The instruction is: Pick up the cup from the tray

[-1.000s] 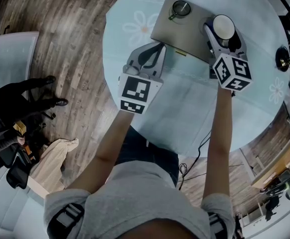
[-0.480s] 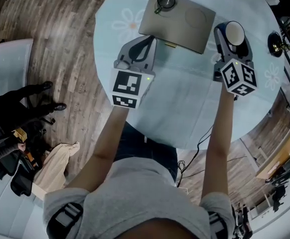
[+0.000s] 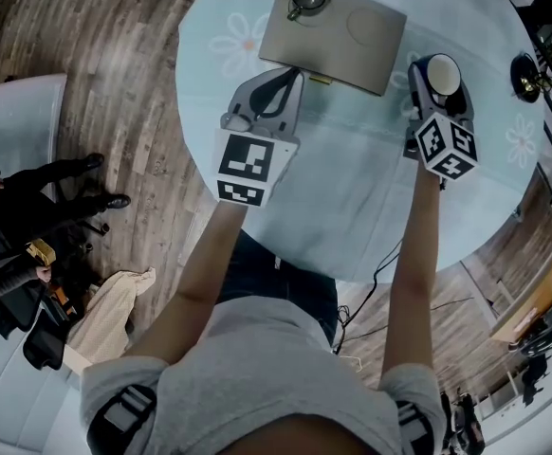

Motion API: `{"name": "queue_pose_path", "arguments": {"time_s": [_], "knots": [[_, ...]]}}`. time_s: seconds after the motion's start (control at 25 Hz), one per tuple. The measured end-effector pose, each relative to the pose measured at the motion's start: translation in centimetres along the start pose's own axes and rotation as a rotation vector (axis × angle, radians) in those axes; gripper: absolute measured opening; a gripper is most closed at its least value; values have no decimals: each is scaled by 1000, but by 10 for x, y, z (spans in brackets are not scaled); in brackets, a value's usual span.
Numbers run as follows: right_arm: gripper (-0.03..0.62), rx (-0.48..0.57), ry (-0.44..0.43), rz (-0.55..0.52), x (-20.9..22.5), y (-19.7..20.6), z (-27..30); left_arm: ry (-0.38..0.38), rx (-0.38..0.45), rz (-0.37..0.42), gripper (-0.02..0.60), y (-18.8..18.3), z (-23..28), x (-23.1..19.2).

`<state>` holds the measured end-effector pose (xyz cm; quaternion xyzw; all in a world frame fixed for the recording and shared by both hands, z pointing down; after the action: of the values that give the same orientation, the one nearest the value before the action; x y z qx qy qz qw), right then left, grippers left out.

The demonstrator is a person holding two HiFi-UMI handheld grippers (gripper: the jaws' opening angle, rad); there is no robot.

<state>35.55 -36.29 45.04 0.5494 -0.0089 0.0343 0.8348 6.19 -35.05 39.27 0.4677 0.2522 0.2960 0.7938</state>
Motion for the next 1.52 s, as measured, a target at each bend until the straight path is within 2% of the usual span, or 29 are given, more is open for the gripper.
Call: {"name": "queue_pose_path", "arguments": {"time_s": [0.36,0.76,0.96,1.32,1.4,1.52], "knots": [[344,-25,-4,-11,-3,19,9,-8,-5,11,5,-1,0,1],[344,25,-8,-22,-6,24,9,-13,-7,5,5,2,-2,-4],[344,15,3,-14,-7,23,8,-19,-7,-1,5,3,-5,-6],[342,150,63,0,-13,-17,-24,0,13,-38,5,3,-5,-4],[342,178,57,12,-20,-25,-39,3,-2,-52,5,4,-5,-3],[342,201,30,25,-39,-30,-59,-14,42,-64,5,0,-3,-7]]}}
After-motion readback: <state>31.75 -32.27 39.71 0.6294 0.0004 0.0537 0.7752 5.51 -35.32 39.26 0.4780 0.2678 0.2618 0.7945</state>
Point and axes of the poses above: the fingertips, and each gripper's own axes: z forward along the fingers, x to its right, y out of its underside, the point moved 7 cm from there along -z, backward along the fingers, and after that the axes turned 6 degrees about y, right-handed, at the moved point
